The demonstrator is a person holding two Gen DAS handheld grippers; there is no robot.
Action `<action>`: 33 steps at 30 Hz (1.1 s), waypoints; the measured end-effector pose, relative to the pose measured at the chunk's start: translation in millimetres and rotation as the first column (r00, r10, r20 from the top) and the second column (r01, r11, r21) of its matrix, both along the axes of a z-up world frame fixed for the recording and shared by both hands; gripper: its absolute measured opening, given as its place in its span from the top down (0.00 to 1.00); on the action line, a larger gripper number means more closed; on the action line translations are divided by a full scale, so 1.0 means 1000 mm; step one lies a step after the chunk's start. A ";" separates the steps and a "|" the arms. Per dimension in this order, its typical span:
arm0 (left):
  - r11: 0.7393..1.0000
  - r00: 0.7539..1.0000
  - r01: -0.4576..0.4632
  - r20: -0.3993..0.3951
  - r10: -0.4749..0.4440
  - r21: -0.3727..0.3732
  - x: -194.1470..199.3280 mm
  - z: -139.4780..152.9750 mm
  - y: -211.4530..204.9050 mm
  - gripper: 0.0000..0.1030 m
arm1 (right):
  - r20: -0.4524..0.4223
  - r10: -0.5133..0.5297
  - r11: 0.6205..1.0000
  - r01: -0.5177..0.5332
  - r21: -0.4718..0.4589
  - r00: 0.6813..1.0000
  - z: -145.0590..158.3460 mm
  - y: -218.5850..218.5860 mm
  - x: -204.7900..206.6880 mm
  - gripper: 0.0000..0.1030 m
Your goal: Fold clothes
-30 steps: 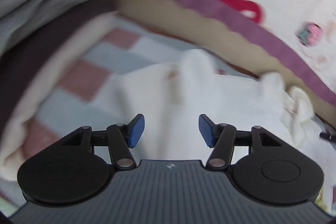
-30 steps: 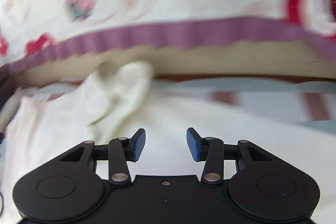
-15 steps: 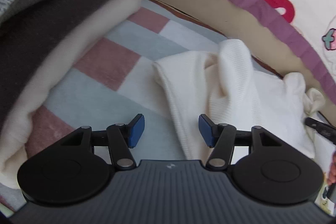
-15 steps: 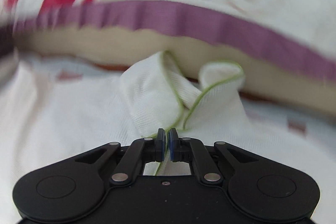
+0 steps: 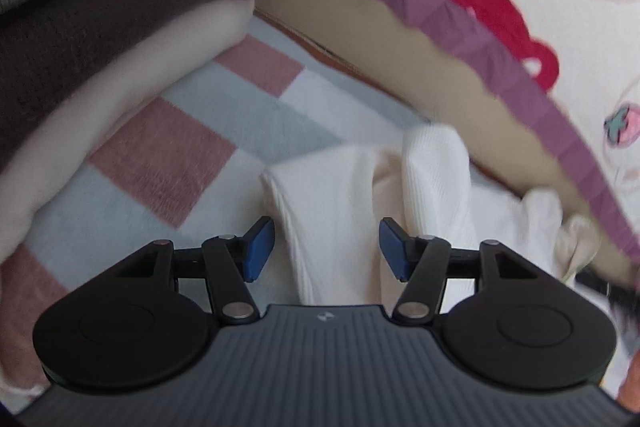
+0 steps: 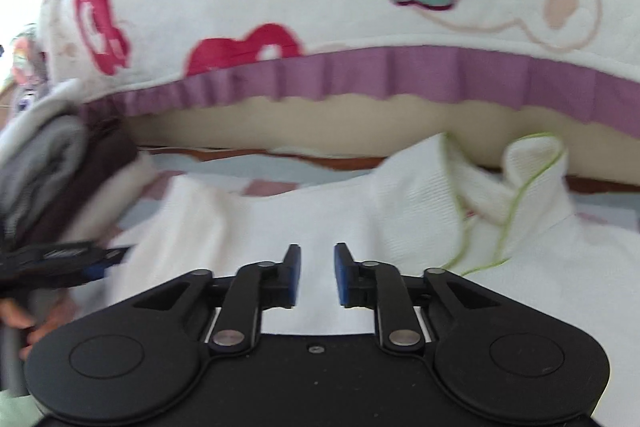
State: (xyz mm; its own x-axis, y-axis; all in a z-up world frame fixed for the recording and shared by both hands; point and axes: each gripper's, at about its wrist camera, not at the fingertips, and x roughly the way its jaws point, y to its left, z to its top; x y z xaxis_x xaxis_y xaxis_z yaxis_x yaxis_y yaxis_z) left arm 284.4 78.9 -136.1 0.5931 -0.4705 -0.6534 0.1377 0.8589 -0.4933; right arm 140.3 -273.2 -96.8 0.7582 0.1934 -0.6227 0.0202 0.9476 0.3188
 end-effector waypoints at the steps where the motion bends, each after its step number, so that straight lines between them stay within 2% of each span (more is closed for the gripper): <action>1: 1.000 1.000 0.009 0.005 -0.009 -0.016 0.001 -0.001 0.001 0.97 | -0.002 0.016 1.000 -0.016 0.010 1.000 0.000 0.005 -0.001 0.75; 3: 1.000 0.997 -0.002 0.082 0.001 0.018 -0.006 0.013 -0.001 0.98 | -0.017 0.051 0.999 -0.050 0.016 0.999 -0.004 0.017 -0.001 0.74; 5: 0.997 0.981 -0.029 0.194 0.015 0.073 -0.020 0.034 -0.002 0.98 | -0.039 0.086 0.996 -0.085 0.014 0.996 -0.008 0.026 -0.001 0.74; 7: 0.987 0.943 -0.082 0.331 0.031 0.141 -0.044 0.063 -0.002 0.98 | -0.068 0.115 0.993 -0.116 -0.002 0.991 -0.013 0.036 -0.002 0.72; 8: 0.979 0.923 -0.122 0.381 0.051 0.165 -0.057 0.075 -0.001 0.98 | -0.085 0.125 0.992 -0.127 -0.022 0.989 -0.015 0.039 -0.004 0.71; 9: 0.971 0.913 -0.164 0.398 0.084 0.172 -0.069 0.083 0.003 0.97 | -0.103 0.132 0.989 -0.137 -0.048 0.986 -0.018 0.043 -0.007 0.69; 11: 0.957 0.914 -0.237 0.374 0.160 0.170 -0.082 0.086 0.011 0.97 | -0.142 0.142 0.982 -0.158 -0.106 0.980 -0.024 0.050 -0.010 0.68; 15: 0.934 0.936 -0.305 0.239 0.258 0.188 -0.074 0.063 0.020 0.97 | -0.199 0.117 0.950 -0.168 -0.264 0.973 -0.041 0.058 -0.022 0.68; 17: 0.932 0.936 -0.321 0.204 0.286 0.169 -0.071 0.057 0.022 0.97 | -0.196 0.105 0.952 -0.156 -0.263 0.975 -0.039 0.056 -0.027 0.68; 19: 0.942 0.930 -0.302 0.262 0.258 0.145 -0.075 0.061 0.016 0.97 | -0.214 0.079 0.963 -0.130 -0.237 0.974 -0.034 0.052 -0.029 0.68; 22: 0.986 0.924 -0.161 0.356 0.136 0.039 -0.089 0.079 -0.001 0.97 | -0.204 0.033 0.990 -0.061 -0.131 0.978 -0.020 0.038 -0.037 0.67; 24: 0.999 0.914 -0.032 0.403 0.039 -0.026 -0.100 0.090 -0.016 0.97 | -0.156 0.008 1.000 -0.007 0.010 0.988 -0.006 0.021 -0.048 0.66; 25: 0.997 0.913 0.052 0.408 -0.026 -0.053 -0.108 0.095 -0.028 0.97 | -0.131 -0.010 0.996 0.021 0.081 0.991 0.000 0.013 -0.056 0.65; 27: 0.969 0.902 0.222 0.399 -0.163 -0.106 -0.124 0.102 -0.052 0.97 | -0.089 -0.062 0.980 0.077 0.182 0.994 0.011 -0.004 -0.070 0.63; 28: 0.941 0.897 0.309 0.370 -0.241 -0.137 -0.134 0.102 -0.066 0.97 | -0.074 -0.090 0.972 0.104 0.213 0.993 0.015 -0.012 -0.077 0.62; 30: 0.872 0.867 0.465 0.280 -0.413 -0.154 -0.154 0.090 -0.096 0.94 | -0.061 -0.139 0.960 0.149 0.235 0.988 0.019 -0.024 -0.087 0.62; 31: 0.841 0.844 0.523 0.221 -0.488 -0.140 -0.162 0.082 -0.113 0.84 | -0.065 -0.156 0.959 0.167 0.230 0.986 0.018 -0.029 -0.090 0.61; 32: 0.822 0.830 0.554 0.164 -0.533 -0.132 -0.166 0.073 -0.124 0.76 | -0.069 -0.173 0.957 0.184 0.225 0.983 0.017 -0.034 -0.092 0.61; 33: 0.814 0.823 0.568 0.110 -0.557 -0.125 -0.169 0.064 -0.132 0.63 | -0.077 -0.190 0.957 0.202 0.209 0.979 0.016 -0.038 -0.095 0.61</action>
